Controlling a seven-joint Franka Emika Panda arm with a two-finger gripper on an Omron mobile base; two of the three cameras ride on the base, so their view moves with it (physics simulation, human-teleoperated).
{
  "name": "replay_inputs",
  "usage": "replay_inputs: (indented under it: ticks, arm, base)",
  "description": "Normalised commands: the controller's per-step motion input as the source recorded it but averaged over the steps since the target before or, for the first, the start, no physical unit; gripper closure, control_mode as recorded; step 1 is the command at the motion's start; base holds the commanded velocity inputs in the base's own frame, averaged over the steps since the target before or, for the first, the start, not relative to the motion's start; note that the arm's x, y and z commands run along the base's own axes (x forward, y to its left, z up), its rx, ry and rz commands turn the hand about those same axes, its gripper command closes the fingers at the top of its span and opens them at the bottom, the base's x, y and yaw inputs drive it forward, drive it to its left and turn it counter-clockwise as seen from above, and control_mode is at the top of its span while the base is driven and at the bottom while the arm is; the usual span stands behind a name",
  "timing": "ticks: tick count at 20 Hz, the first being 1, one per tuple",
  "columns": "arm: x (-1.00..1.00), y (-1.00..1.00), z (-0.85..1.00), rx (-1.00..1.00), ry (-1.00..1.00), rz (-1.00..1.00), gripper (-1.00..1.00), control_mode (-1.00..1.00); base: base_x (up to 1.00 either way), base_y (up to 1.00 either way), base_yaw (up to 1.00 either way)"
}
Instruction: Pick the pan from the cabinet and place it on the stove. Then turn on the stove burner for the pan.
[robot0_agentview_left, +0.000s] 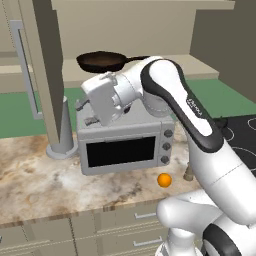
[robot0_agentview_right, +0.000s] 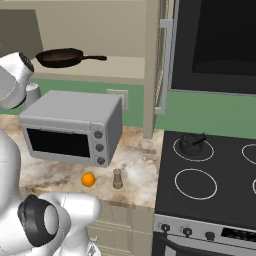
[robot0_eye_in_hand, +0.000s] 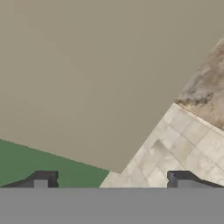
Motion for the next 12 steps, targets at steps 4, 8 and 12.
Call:
replay_inputs:
  ticks: [4,8,12]
  arm:
    - [0.00,-0.51,0.12,-0.19,-0.45,0.00,-1.00,-1.00]
    - [0.00,-0.55,0.08,-0.14,-0.44,0.00,-1.00,-1.00]
    - [0.04,-0.58,0.01,-0.07,-0.43,0.00,-1.00,-1.00]
  base:
    - [0.00,0.00,0.00]
    - [0.00,0.00,0.00]
    - [0.00,0.00,0.00]
